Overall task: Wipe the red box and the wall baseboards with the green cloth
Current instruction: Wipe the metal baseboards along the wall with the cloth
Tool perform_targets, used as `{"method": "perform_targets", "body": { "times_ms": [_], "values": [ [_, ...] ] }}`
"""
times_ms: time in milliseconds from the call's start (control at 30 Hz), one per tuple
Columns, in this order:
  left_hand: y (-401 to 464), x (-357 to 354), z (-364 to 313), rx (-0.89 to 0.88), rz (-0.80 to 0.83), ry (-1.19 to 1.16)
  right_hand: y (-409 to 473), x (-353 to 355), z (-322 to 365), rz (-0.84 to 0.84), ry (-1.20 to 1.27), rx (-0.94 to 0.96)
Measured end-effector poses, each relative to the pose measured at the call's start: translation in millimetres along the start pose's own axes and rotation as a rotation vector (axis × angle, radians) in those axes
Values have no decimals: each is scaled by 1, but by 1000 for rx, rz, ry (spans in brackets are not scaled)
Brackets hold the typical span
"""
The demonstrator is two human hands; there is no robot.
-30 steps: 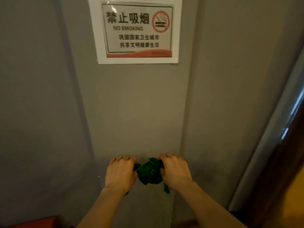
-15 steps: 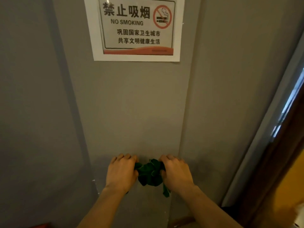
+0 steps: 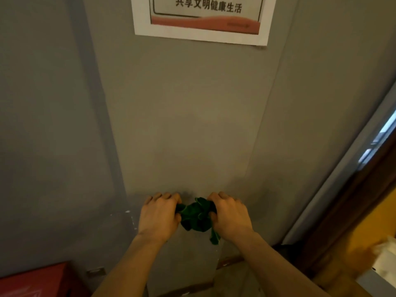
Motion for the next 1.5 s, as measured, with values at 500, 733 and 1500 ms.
{"method": "perform_targets", "body": {
  "times_ms": [500,733,1500],
  "values": [
    [4,-64,-32,121,68,74,7,-47,-55,90,33,187],
    [-8,-138,-35,169,104,87,1,-114,-90,131,55,259],
    [-175,-558,83,199,298,-37,-155,-558,-155,351,171,73]
  ]
}}
Point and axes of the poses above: each hand's wrist, its own y-axis towards the middle knuckle, its own x-axis out of the back of the hand, z = x × y, the point moved 7 cm from there along y, towards the middle knuckle, and after that the axes turned 5 degrees about -z, right-handed, at the moved point
